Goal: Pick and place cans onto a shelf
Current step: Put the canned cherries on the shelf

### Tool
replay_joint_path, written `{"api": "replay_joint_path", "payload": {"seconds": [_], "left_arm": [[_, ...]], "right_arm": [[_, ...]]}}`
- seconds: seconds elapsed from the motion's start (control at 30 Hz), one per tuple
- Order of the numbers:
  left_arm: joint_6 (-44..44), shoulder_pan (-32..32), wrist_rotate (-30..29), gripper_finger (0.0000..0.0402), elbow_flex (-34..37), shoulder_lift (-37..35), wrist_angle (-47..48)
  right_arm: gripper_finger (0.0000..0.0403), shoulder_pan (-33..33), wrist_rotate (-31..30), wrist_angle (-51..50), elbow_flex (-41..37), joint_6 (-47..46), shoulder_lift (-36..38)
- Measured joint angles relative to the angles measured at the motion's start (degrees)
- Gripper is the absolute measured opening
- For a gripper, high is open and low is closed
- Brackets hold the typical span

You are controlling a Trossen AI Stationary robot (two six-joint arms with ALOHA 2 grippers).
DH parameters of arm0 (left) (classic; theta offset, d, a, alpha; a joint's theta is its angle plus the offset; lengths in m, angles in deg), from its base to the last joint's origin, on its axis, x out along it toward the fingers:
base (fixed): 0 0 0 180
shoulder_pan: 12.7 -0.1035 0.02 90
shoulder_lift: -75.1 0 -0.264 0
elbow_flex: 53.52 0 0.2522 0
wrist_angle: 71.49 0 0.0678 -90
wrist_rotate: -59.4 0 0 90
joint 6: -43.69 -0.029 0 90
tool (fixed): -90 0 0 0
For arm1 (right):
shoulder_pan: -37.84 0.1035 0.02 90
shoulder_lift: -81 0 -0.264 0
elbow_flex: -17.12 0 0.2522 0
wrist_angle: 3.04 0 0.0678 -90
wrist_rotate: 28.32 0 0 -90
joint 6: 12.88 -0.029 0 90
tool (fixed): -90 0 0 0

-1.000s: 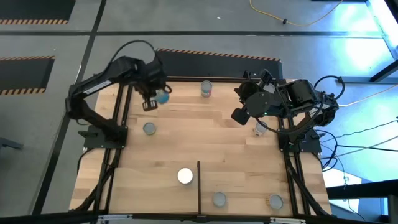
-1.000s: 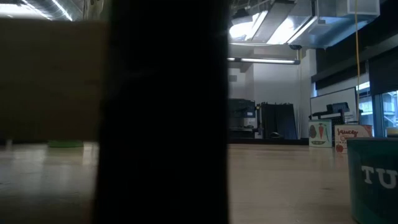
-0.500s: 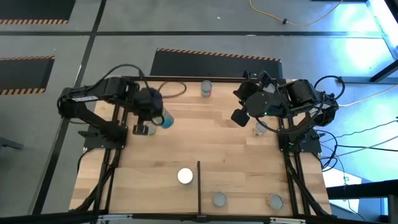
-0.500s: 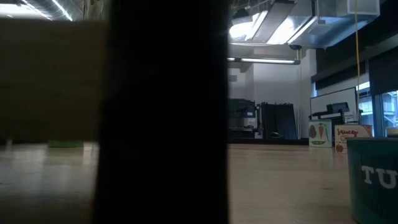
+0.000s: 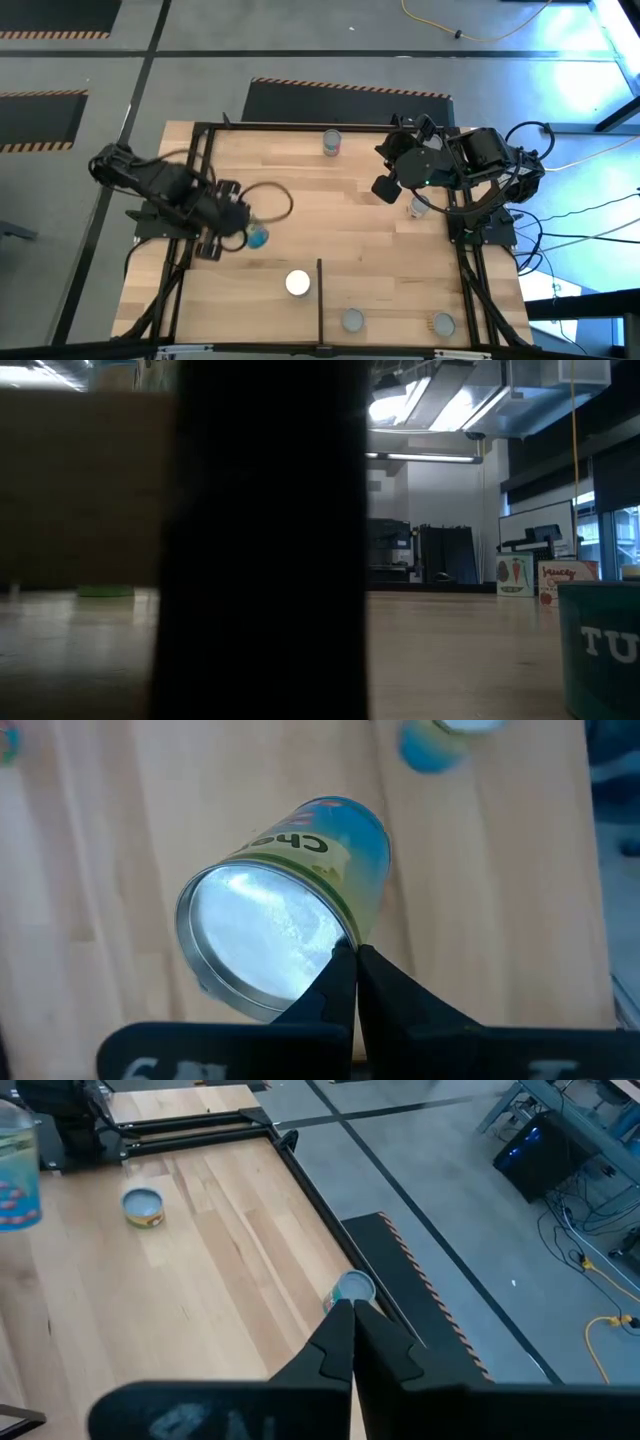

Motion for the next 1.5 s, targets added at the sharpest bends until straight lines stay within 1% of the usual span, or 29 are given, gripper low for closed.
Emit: {"api": "replay_joint_path", "payload": {"seconds": [0.17, 0.33, 0.43, 0.57, 0.67, 0.77, 0.93, 1.03, 1.2, 1.5], "left_arm": [[10.49, 6.46, -0.47, 0.0, 3.84, 1.22, 0.16], [18.49, 11.46, -0.87, 0.0, 4.75, 5.93, -0.33], [20.53, 14.61, -0.4, 0.0, 4.75, 9.65, -1.65], [22.09, 16.85, -0.33, 0.0, 3.35, 14.52, -3.58], [22.33, 17.38, -0.82, 0.0, 1.62, 17.35, -5.1], [22.27, 17.69, -2.72, 0.0, -0.72, 19.9, -5.38], [17.65, 17.67, -3.78, 0.0, -5.31, 24.16, -5.14], [15.75, 17.67, -2.97, 0.0, -7.41, 26.17, -5.07], [14.7, 18.06, -2.66, 0.0, -8.76, 28.8, -4.38], [13.63, 19.0, -2.86, 0.0, -8.78, 31.33, -4.44]], "right_arm": [[0.0004, 0.0, 0.0, 0.0, 0.0, 0.07, 0.0], [0.0004, 0.0, -0.02, -0.01, 0.0, 2.01, 0.0], [0.0004, 0.0, 0.01, -0.02, 0.0, 2.57, 0.0], [0.0004, 0.0, 0.04, -0.02, 0.0, 2.62, 0.0], [0.0004, 0.0, 0.04, -0.02, 0.0, 2.67, 0.0], [0.0004, 0.0, 0.06, -0.02, 0.0, 2.79, 0.0], [0.0004, 0.0, 0.06, -0.02, 0.0, 3.71, 0.0], [0.0004, 0.0, 0.06, -0.02, 0.0, 4.31, 0.0], [0.0004, 0.0, 0.04, -0.02, 0.0, 4.47, 0.0], [0.0004, 0.0, 0.04, -0.02, 0.0, 4.37, 0.0]]}}
